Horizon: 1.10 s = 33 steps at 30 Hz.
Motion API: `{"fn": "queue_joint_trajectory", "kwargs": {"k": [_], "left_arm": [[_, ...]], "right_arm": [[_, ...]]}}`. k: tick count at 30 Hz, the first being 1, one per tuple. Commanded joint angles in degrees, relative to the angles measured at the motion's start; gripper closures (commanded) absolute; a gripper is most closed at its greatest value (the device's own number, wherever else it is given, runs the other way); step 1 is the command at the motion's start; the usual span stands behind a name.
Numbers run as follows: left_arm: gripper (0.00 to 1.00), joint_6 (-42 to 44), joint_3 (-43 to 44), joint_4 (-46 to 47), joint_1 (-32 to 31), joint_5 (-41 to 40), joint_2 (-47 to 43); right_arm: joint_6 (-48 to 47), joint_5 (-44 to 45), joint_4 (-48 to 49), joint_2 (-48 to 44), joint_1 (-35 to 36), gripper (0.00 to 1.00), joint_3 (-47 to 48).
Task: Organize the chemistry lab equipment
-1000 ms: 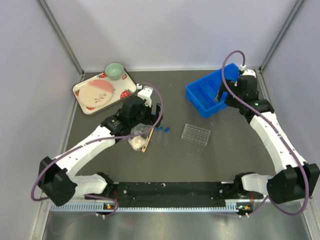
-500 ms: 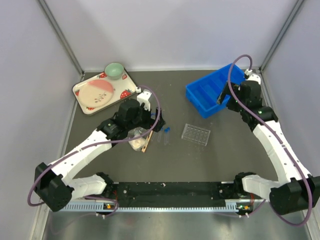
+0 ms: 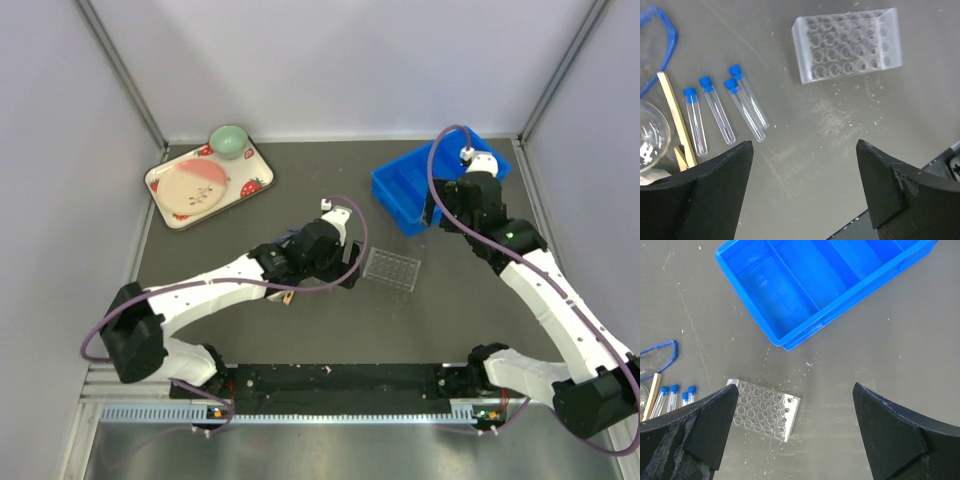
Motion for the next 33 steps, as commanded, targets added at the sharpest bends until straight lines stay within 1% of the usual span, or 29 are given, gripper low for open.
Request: {"fn": "queue_joint_trajectory", "kwargs": {"k": [1, 5, 8, 9, 11, 12, 16, 21, 29, 33], "left_arm": [[0.13, -9.78, 0.34, -1.91, -0.53, -5.75, 4.7], [0.19, -13.03, 0.6, -2.09, -0.45, -9.62, 7.95], [0.26, -14.96, 2.35, -3.49, -0.53, -12.95, 11.02], [0.28, -15.23, 3.15, -5.67, -0.36, -14.88, 11.91], [0.3, -14.97, 4.38, -6.48, -0.36, -16.3, 13.75], [0.36, -14.71, 4.47, -6.48, -0.45, -17.0, 14.11], [0.43, -13.92, 4.39, -6.66, 0.08, -17.8, 15.52], [0.46, -13.66, 2.89, -6.66, 1.48, -18.33, 15.87], [0.46, -11.37, 2.1, -5.0, 3.42, -17.45, 16.49], [0.46, -10.93, 0.96, -3.23, 4.12, -15.61, 16.92]], "right_arm": [[-0.81, 2.68, 0.0, 0.84, 2.02, 0.01, 0.04], [-0.54, 1.8, 0.0, 0.58, 2.98, 0.01, -0.66], [-0.54, 1.8, 0.0, 0.23, 4.21, 0.01, -0.67], [-0.72, 1.89, -0.09, 0.05, 4.39, 0.01, -0.75], [-0.8, 1.8, 0.0, -0.3, 4.65, 0.01, -0.93], [-0.89, 1.8, -0.09, -0.39, 4.66, 0.01, -0.93], [-0.98, 1.54, 0.0, -0.83, 4.66, 0.01, -1.02], [-1.16, 0.4, -0.09, -0.83, 4.83, 0.01, -0.75], [-1.33, 0.31, 0.0, 0.31, 5.36, 0.02, -0.32], [-1.51, 0.4, 0.0, 0.4, 5.36, 0.02, -0.31]]}}
